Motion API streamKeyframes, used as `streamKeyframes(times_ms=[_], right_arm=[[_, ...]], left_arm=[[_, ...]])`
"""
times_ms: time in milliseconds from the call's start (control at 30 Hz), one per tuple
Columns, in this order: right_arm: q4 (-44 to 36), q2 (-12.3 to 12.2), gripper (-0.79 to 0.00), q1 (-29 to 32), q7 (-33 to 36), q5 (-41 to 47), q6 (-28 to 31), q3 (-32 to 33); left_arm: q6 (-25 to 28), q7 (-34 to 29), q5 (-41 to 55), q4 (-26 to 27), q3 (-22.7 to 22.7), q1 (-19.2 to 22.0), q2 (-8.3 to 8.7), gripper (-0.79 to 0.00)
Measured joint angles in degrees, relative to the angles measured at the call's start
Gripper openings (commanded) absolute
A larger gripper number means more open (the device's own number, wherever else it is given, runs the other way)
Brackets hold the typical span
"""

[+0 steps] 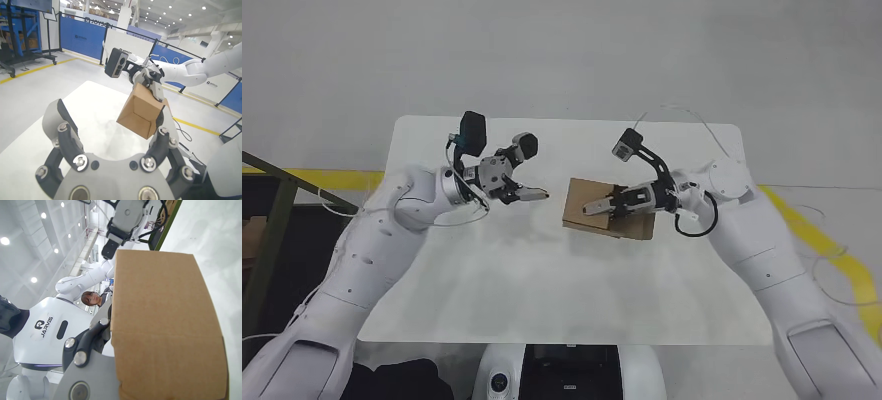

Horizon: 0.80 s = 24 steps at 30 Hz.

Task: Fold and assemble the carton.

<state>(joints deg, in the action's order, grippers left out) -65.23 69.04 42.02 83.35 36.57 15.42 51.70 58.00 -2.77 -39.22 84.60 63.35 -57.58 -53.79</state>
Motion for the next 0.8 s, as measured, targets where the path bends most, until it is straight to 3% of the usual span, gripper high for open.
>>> streamKeyframes(times_ms=[167,300,500,800], right_arm=[[4.8,1.3,-0.785,-2.1,-1.5,-2.2,-2.2,-3.5],[8.8,2.8,-0.785,-4.1,-3.1,-4.3,-3.4,-6.9],[13.5,5.4,-0.785,-6.9,-4.1,-7.0,-5.6,-12.0],[19.1,9.8,-0.785,-10.2,-5.7,-10.6,-8.2,-18.8]], left_arm=[[0.0,9.0,-14.5,2.4,-0.1,-2.7,0.7,0.0],[0.0,15.8,-25.4,0.9,-1.9,-3.4,1.56,0.0],[0.0,25.6,-34.5,-3.0,-3.9,-2.8,2.84,0.0],[0.0,33.3,-41.5,-8.4,-9.7,-0.4,4.39,0.0]])
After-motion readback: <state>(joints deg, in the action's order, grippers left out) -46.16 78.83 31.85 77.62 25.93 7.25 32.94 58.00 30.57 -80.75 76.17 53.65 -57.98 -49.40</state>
